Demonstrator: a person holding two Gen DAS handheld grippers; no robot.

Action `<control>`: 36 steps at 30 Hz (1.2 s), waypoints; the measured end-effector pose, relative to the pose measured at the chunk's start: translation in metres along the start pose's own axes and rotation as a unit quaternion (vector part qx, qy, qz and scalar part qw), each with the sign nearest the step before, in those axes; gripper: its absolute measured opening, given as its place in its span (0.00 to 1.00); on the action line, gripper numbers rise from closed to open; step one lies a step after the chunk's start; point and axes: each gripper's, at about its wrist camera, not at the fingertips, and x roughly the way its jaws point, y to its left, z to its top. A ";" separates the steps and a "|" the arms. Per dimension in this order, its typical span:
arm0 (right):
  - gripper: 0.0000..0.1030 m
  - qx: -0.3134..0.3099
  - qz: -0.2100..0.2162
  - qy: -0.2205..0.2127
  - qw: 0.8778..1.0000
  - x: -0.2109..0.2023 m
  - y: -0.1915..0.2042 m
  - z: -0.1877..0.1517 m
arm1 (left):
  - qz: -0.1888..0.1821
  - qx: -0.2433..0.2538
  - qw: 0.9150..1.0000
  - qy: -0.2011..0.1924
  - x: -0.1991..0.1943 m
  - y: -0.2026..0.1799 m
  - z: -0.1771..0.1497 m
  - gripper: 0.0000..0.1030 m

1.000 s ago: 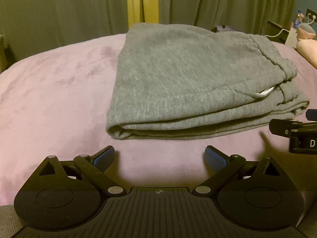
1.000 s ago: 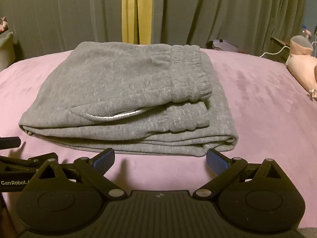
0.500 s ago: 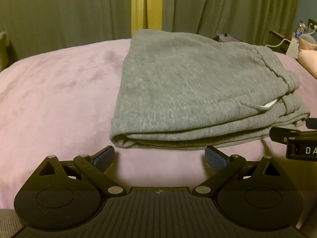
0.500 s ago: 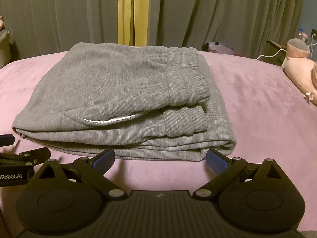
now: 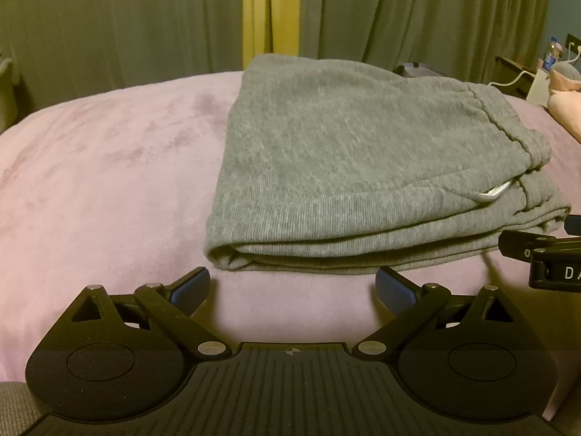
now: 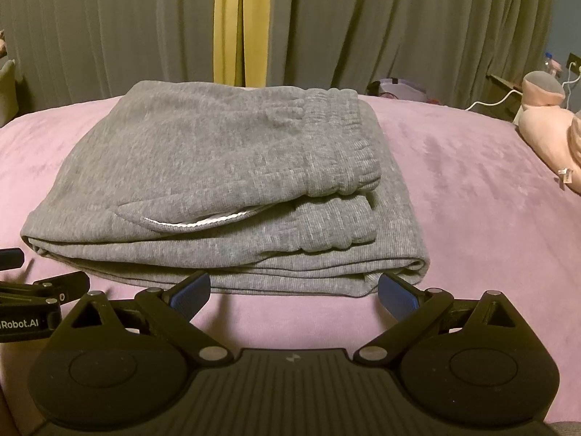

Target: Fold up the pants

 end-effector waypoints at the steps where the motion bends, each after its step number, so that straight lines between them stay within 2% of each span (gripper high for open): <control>1: 0.96 -0.001 -0.001 0.000 1.000 0.000 0.000 0.000 | -0.001 0.000 1.000 0.000 0.000 0.000 0.000 0.98; 36: 0.96 -0.005 -0.005 0.002 1.000 0.002 0.001 0.000 | 0.000 0.000 1.000 0.004 0.003 0.000 -0.002 0.98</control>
